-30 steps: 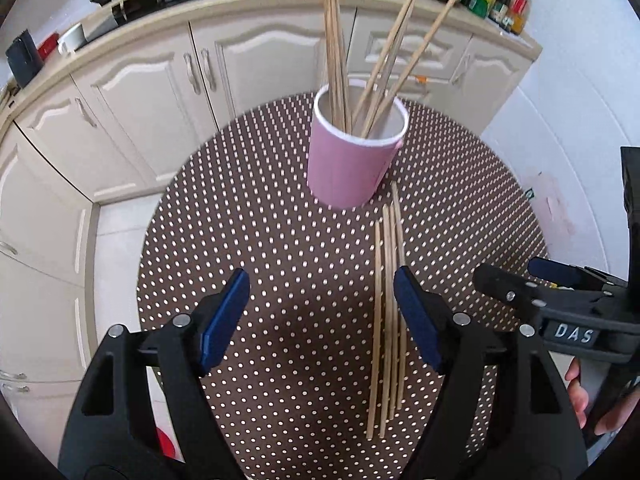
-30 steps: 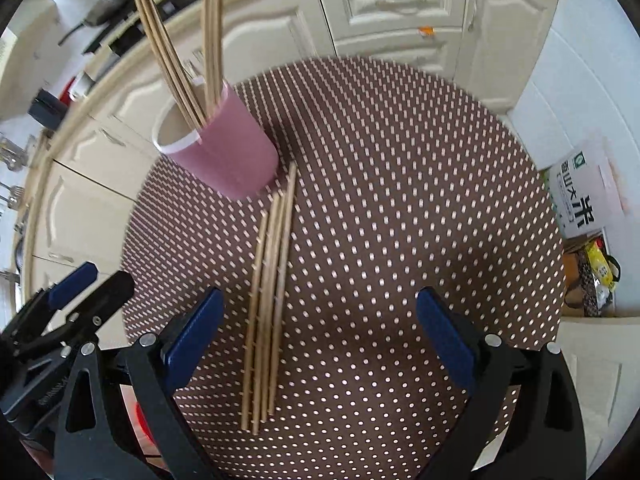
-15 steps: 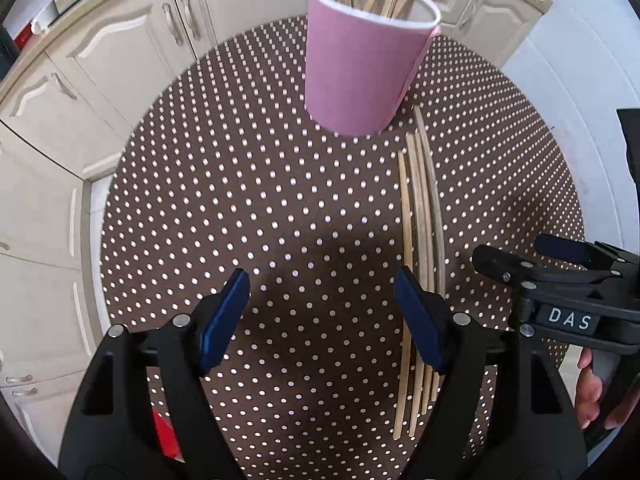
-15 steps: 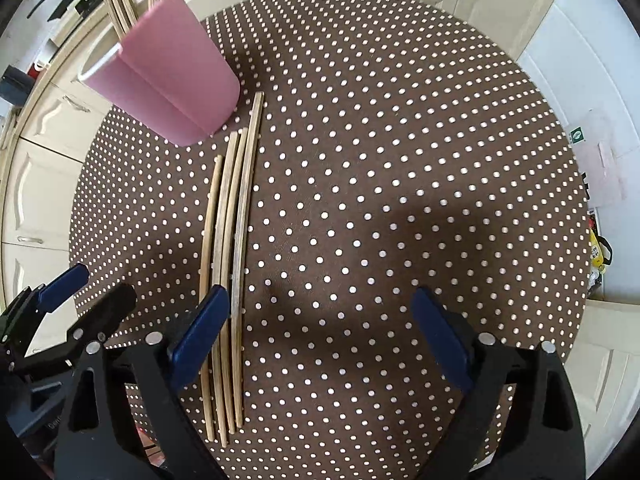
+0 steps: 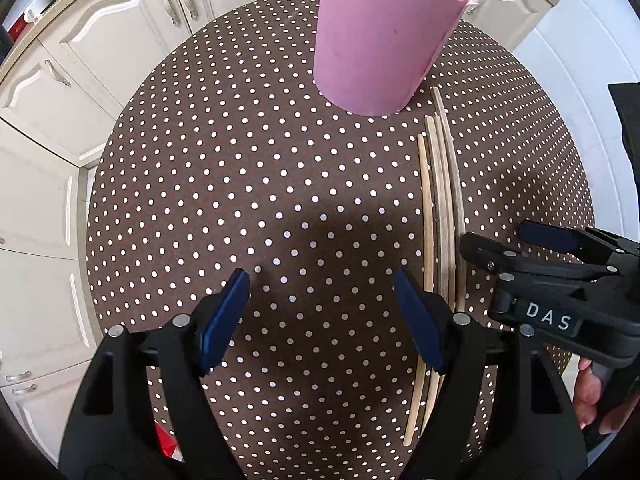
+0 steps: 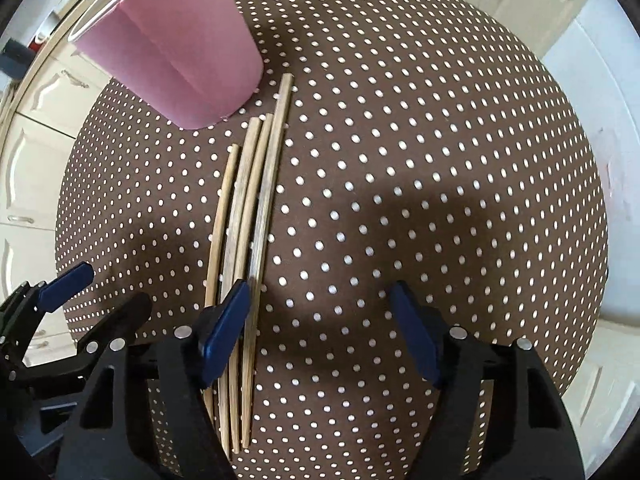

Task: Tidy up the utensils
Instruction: 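Grasp one wooden stick with the right gripper while the left gripper grasps another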

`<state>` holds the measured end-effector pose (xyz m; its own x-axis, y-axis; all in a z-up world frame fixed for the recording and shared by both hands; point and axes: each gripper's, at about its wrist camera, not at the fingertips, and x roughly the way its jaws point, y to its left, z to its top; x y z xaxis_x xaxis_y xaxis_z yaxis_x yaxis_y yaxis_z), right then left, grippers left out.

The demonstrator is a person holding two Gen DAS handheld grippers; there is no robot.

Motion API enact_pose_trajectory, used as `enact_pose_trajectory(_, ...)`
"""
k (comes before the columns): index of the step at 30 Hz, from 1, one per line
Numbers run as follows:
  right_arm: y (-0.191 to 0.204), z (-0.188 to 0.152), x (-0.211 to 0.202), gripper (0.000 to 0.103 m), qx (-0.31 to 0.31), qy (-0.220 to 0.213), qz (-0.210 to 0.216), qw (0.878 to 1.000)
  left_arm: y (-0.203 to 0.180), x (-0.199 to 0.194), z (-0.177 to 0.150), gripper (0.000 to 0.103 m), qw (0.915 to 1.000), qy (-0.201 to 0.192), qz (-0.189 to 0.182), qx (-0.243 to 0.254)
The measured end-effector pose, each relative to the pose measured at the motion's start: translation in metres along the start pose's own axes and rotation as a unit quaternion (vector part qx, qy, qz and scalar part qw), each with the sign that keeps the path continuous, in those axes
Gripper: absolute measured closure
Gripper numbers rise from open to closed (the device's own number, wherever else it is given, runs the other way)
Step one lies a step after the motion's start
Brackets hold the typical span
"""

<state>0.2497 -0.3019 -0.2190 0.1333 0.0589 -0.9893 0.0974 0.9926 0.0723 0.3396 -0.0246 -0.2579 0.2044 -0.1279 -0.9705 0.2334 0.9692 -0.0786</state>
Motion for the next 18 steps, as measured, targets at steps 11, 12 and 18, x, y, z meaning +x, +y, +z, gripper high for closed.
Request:
enact_pose_trajectory(11, 0.019, 0.000, -0.001, 0.097, -0.003, -0.024, -0.016, 1.000, 0.009, 0.010, 0.010, 0.029, 0.9999, 0.009, -0.008, -0.009)
enact_pose_trajectory(12, 0.013, -0.001, -0.001, 0.097, 0.010, -0.021, 0.002, 1.000, 0.008, 0.011, 0.011, 0.029, 0.9999, 0.010, -0.010, -0.008)
enact_pose_trajectory(18, -0.010, -0.017, 0.000, 0.098, 0.063, -0.002, 0.058, 0.996, -0.018, 0.018, 0.017, 0.029, 0.9995, 0.016, -0.022, 0.014)
